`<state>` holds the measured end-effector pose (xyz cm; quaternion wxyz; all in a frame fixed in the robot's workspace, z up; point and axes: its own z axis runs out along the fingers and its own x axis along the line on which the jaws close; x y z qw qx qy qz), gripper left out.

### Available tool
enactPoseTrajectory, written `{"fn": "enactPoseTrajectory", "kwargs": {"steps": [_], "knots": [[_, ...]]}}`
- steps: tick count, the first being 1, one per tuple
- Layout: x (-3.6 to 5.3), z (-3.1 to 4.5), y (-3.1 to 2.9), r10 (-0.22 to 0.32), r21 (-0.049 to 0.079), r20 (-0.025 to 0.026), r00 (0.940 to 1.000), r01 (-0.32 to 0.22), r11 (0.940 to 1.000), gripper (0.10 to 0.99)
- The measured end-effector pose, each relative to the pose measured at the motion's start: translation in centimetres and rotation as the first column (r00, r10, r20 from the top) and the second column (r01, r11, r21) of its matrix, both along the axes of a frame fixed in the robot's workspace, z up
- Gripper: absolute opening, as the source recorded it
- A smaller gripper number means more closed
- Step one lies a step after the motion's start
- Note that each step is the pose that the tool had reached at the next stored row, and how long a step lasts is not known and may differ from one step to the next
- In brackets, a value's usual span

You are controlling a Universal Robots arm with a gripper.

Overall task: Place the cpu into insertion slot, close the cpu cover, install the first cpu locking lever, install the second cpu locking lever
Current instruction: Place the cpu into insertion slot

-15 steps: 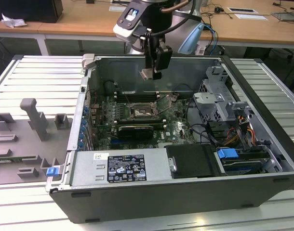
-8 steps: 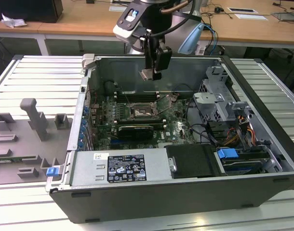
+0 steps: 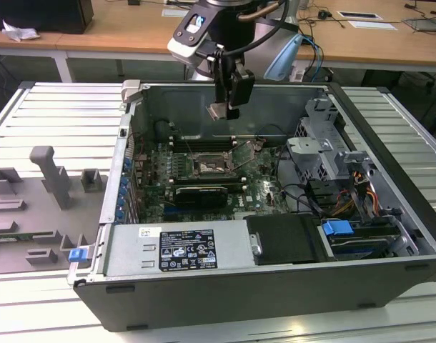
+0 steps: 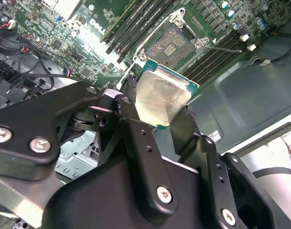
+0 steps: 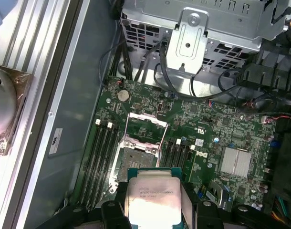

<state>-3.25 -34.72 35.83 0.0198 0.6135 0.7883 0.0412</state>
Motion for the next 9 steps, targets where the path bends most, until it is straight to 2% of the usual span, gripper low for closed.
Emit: {"fn": "enactPoseTrajectory", "kwargs": {"steps": [9], "knots": [[0.0, -0.15, 0.0, -0.004, 0.0, 0.0, 1.0, 0.004, 1.0, 0.525]]}}
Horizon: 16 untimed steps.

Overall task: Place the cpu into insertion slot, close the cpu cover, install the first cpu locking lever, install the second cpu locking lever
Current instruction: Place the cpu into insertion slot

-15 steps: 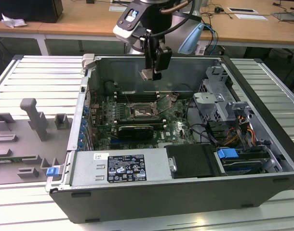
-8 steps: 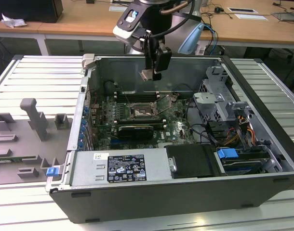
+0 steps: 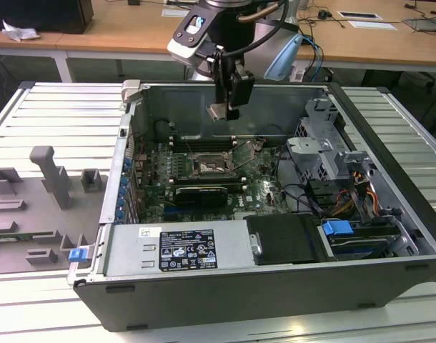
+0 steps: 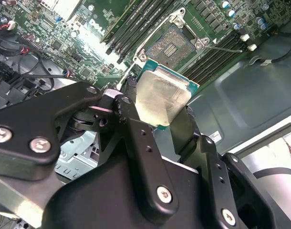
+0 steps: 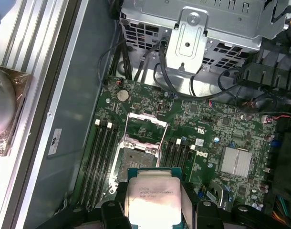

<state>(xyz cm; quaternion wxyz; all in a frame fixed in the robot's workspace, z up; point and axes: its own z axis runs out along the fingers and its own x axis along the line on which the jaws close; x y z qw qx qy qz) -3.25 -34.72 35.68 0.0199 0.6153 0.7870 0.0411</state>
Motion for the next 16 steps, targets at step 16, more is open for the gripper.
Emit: {"fn": "enactPoseTrajectory", "kwargs": {"steps": [16], "knots": [[0.0, -0.38, 0.0, -0.015, 0.0, 0.0, 0.9999, 0.015, 0.9999, 0.525]]}}
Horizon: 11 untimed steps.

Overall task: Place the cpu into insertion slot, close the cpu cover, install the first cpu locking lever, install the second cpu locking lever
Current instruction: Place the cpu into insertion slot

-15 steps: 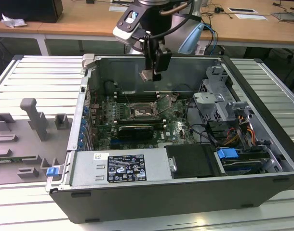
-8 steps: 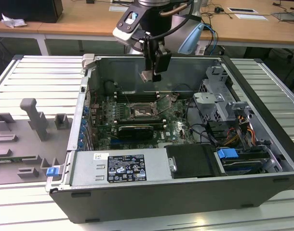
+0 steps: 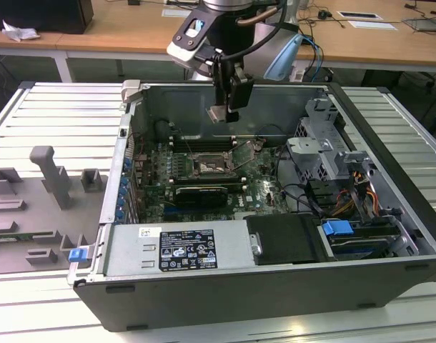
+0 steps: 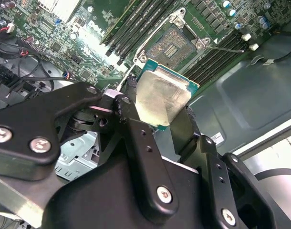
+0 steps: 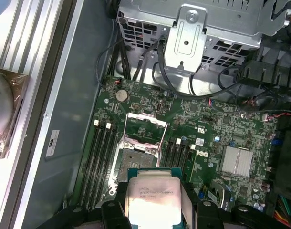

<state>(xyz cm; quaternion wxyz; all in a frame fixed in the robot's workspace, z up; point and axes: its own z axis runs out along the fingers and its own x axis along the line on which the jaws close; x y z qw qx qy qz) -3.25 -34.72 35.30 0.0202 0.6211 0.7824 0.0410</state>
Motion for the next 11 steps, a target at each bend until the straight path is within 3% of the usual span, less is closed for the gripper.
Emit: {"fn": "enactPoseTrajectory", "kwargs": {"steps": [7, 11], "knots": [[0.0, -0.14, 0.0, -0.079, 0.0, 0.0, 0.9969, 0.079, 0.9969, 0.525], [0.0, -0.27, 0.0, -0.093, 0.0, -0.0001, 0.9957, 0.093, 0.9957, 0.525]]}}
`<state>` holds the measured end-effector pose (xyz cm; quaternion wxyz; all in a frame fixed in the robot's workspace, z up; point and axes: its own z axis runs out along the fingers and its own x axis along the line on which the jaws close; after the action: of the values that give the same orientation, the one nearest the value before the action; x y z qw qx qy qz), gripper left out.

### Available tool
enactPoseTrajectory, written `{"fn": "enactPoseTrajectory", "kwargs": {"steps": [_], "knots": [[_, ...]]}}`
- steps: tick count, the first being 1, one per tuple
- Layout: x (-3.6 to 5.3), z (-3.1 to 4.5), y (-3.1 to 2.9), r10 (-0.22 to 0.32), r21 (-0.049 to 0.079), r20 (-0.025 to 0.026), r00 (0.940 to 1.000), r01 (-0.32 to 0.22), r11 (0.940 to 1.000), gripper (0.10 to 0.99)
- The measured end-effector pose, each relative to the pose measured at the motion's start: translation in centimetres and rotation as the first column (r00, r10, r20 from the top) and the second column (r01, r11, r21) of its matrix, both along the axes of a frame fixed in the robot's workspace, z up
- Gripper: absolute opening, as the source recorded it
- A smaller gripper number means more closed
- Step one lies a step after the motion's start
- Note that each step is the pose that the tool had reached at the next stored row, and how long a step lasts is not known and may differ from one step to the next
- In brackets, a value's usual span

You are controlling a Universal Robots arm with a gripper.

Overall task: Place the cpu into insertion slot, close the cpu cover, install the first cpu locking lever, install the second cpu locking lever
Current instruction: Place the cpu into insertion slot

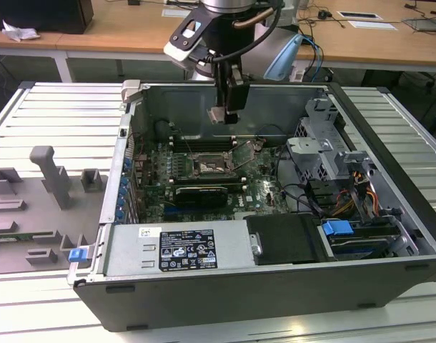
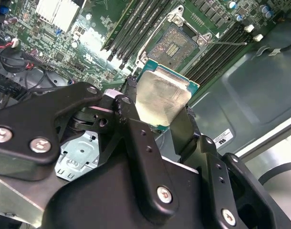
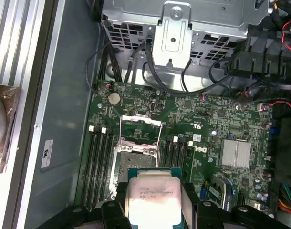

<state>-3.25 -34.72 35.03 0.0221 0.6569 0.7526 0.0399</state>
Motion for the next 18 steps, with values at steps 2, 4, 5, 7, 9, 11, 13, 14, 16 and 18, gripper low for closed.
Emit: {"fn": "enactPoseTrajectory", "kwargs": {"steps": [2, 4, 5, 7, 9, 11, 13, 14, 16, 18], "knots": [[0.0, -0.17, 0.0, 0.0, 0.0, 0.0, 1.0, 0.0, 1.0, 0.525], [0.0, -0.31, 0.0, -0.001, 0.0, -0.0002, 1.0, 0.001, 1.0, 0.525], [0.0, -0.35, 0.0, -0.001, 0.0, -0.0002, 1.0, 0.001, 1.0, 0.525], [0.0, -0.45, 0.0, 0.0, 0.0, -0.0002, 1.0, 0.0, 1.0, 0.525], [0.0, -0.52, 0.0, 0.0, 0.0, -0.0002, 1.0, 0.0, 1.0, 0.525], [0.0, -0.62, 0.0, 0.0, 0.0, -0.0002, 1.0, 0.0, 1.0, 0.525], [0.0, -0.7, 0.0, 0.0, 0.0, -0.0002, 1.0, 0.0, 1.0, 0.525], [0.0, -0.74, 0.0, 0.0, 0.0, -0.0002, 1.0, 0.0, 1.0, 0.525], [0.0, -0.83, 0.0, 0.0, 0.0, -0.0003, 1.0, 0.0, 1.0, 0.525], [0.0, -0.9, 0.0, 0.0, 0.0, -0.0002, 1.0, 0.0, 1.0, 0.525]]}}
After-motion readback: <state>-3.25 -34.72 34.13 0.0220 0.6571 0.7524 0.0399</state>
